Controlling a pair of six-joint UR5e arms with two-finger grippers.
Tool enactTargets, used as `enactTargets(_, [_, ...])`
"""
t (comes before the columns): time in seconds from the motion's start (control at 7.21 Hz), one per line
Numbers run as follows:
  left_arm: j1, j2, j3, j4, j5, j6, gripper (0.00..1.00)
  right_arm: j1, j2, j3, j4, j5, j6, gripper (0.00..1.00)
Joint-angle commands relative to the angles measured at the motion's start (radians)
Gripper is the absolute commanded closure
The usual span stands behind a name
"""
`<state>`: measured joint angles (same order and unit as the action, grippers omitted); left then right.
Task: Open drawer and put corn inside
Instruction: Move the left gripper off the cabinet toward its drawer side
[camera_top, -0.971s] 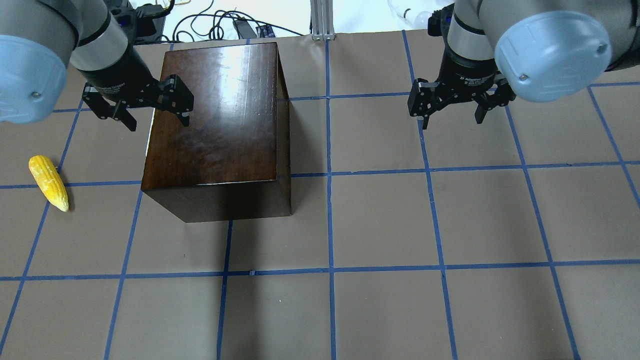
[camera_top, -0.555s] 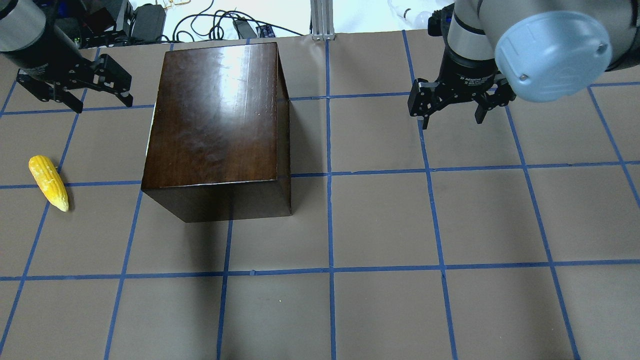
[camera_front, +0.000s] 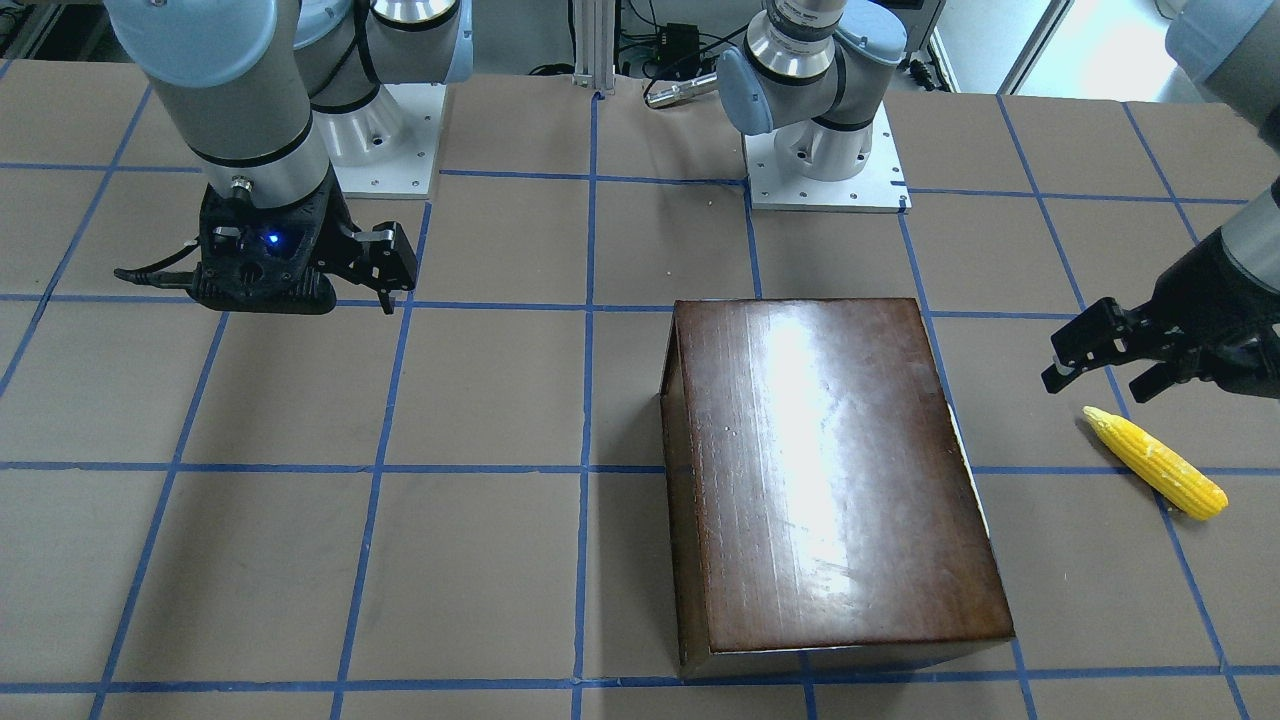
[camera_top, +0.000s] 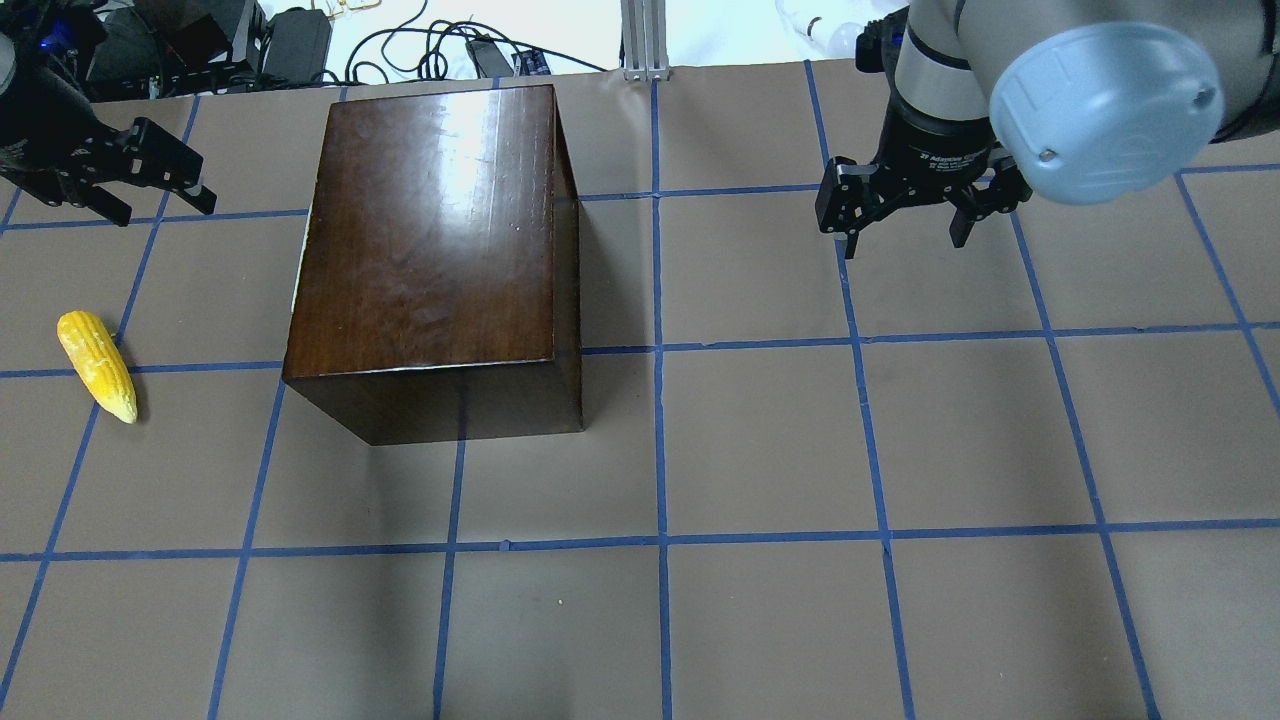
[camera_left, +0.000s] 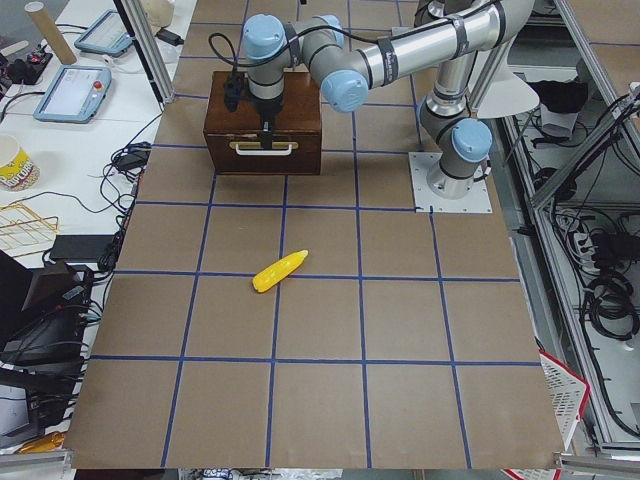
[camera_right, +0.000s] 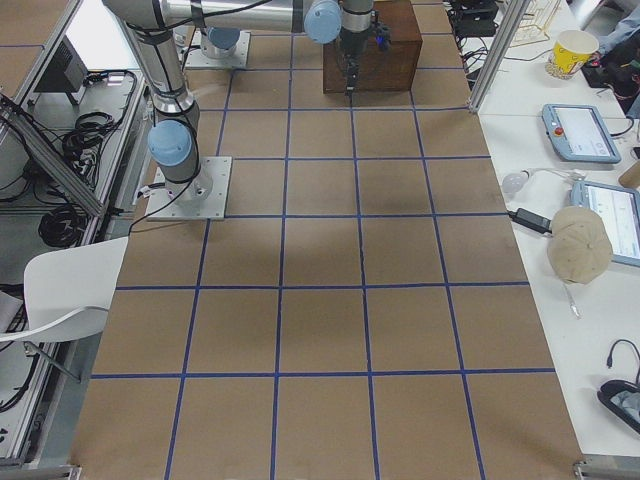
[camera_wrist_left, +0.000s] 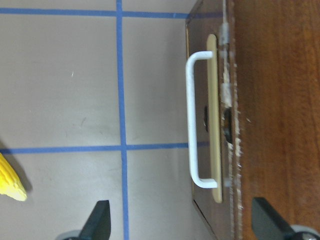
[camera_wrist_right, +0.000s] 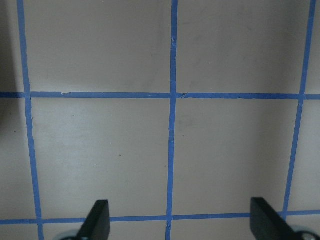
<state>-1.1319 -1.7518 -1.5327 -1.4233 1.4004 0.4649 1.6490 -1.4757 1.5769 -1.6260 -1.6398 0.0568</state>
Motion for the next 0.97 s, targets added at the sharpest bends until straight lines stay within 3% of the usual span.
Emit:
enactTargets(0.0, [0.007, -0.073, 0.0, 0.039, -0.064, 0.015, 0.0, 0.0, 0.0, 0.0, 0.0, 0.0, 0.0, 0.0])
enactTargets(0.28, [0.007, -0.119, -0.004, 0.063, -0.066, 0.107, 0.0, 0.0, 0.0, 0.0, 0.0, 0.0, 0.0, 0.0])
enactTargets(0.55, [0.008, -0.144, -0.017, 0.061, -0.172, 0.104, 0.0, 0.0, 0.0, 0.0, 0.0, 0.0, 0.0, 0.0])
enactTargets(0.83, [0.008, -0.166, -0.026, 0.052, -0.175, 0.09, 0.0, 0.0, 0.0, 0.0, 0.0, 0.0, 0.0, 0.0])
